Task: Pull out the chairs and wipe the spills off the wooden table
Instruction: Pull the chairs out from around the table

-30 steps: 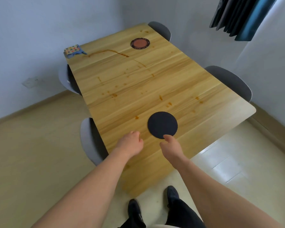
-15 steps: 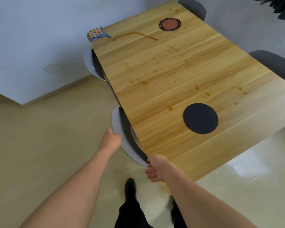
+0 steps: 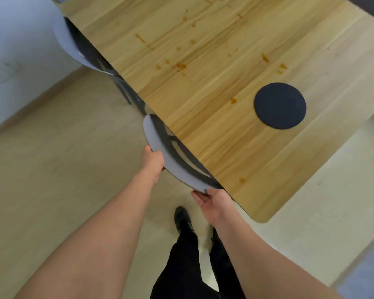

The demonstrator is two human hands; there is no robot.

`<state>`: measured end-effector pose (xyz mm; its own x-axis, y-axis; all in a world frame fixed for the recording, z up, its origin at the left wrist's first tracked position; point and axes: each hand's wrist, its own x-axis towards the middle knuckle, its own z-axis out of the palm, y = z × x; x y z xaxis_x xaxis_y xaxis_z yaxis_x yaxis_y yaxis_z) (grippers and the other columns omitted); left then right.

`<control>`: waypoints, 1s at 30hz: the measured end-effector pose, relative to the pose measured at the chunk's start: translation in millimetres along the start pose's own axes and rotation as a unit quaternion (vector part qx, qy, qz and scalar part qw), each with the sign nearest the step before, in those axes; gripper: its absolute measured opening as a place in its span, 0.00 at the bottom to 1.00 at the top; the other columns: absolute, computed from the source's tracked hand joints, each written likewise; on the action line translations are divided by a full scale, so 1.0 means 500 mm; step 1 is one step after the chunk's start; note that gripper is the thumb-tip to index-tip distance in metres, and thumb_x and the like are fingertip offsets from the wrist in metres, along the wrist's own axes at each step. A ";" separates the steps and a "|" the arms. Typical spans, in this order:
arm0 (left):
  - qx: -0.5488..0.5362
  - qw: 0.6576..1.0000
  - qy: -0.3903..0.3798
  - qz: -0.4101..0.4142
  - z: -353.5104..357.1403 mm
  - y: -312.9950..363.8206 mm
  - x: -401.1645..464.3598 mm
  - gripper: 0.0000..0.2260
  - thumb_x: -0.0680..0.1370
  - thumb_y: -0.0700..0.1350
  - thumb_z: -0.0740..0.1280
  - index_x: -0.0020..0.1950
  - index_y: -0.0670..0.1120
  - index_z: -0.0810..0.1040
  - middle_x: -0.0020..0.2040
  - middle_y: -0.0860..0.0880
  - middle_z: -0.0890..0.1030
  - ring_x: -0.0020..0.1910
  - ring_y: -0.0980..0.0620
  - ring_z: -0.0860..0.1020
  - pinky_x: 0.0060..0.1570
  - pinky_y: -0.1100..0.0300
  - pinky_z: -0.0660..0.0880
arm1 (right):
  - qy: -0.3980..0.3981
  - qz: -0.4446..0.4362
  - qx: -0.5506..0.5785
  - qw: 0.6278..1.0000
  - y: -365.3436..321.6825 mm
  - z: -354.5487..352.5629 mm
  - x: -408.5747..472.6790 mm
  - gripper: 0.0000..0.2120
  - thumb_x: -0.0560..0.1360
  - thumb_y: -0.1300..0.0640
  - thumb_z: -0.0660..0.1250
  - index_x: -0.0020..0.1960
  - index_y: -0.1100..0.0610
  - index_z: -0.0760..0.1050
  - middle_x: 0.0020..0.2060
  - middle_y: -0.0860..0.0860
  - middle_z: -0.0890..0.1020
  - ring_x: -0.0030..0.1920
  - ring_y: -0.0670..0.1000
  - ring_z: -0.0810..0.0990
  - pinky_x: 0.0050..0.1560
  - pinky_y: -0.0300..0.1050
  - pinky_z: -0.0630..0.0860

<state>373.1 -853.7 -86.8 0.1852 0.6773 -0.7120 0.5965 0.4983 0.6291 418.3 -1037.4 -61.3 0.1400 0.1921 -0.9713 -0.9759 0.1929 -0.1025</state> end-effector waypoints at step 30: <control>-0.014 0.999 -0.029 -0.010 0.057 -0.059 -0.063 0.11 0.82 0.36 0.56 0.59 0.49 0.71 0.57 0.47 0.80 0.54 0.45 0.80 0.46 0.50 0.80 | 0.005 0.015 0.003 1.000 -0.003 -0.121 -0.031 0.16 0.82 0.68 0.54 0.68 0.69 0.64 0.58 0.68 0.77 0.59 0.64 0.78 0.61 0.57 0.76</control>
<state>372.1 -905.2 -91.7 0.2188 0.6355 -0.7404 0.5786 0.5266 0.6229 407.5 -1099.1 -59.1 0.1093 0.1886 -0.9760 -0.9786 0.1924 -0.0724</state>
